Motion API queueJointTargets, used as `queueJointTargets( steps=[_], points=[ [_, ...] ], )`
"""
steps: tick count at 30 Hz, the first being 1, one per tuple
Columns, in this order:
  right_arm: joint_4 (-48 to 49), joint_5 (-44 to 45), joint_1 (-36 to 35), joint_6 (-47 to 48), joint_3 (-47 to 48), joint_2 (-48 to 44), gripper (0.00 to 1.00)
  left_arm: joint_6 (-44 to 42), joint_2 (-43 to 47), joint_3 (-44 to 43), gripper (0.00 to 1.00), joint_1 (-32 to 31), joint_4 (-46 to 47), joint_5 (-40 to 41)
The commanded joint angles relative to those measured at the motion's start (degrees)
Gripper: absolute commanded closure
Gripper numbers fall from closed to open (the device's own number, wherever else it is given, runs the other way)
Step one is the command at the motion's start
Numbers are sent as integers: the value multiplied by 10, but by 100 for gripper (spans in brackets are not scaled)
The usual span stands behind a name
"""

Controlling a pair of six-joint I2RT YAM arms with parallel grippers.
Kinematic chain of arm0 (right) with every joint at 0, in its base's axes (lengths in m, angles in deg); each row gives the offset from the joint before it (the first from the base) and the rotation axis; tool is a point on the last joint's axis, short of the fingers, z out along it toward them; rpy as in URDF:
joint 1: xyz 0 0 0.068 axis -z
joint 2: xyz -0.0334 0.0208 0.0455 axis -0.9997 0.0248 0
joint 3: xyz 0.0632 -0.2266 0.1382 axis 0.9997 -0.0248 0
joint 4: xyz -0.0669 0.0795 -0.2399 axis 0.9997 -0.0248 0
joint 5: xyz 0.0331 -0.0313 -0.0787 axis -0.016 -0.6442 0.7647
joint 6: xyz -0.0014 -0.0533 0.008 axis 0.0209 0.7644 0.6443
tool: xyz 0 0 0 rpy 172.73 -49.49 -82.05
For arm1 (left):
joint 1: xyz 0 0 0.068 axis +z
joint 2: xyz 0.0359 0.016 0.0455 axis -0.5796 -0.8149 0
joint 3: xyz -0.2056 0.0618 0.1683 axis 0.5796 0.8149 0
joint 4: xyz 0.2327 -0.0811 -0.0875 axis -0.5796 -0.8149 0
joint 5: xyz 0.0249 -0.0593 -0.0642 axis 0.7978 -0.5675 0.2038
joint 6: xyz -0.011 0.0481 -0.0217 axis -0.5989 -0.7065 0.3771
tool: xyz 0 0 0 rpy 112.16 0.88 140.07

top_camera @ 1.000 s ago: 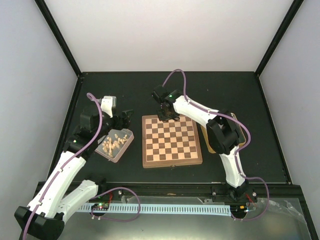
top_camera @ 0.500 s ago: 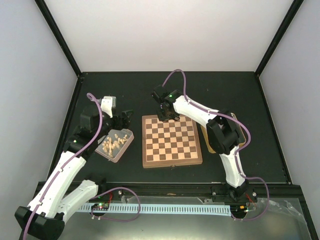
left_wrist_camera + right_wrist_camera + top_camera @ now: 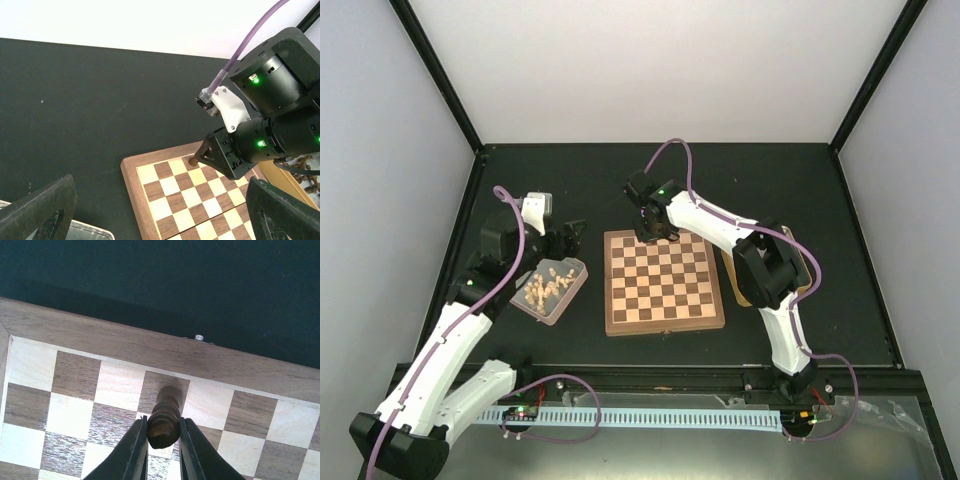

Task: Set up the chess pieces on the board
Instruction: Move the chess piece to the chessboard.

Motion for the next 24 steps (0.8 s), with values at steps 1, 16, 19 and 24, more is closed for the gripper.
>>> queueJointTargets(
  steps=[1, 16, 19, 24],
  points=[
    [4, 1, -2, 2, 10, -7, 81, -1, -1, 0, 6, 3, -3, 3],
    [5, 4, -2, -2, 11, -6, 78, 0, -3, -1, 6, 4, -2, 1],
    [2, 4, -2, -2, 12, -5, 74, 0, -3, -1, 6, 4, -1, 0],
    [2, 3, -2, -3, 12, -7, 72, 0, -3, 0, 6, 4, -1, 1]
  ],
)
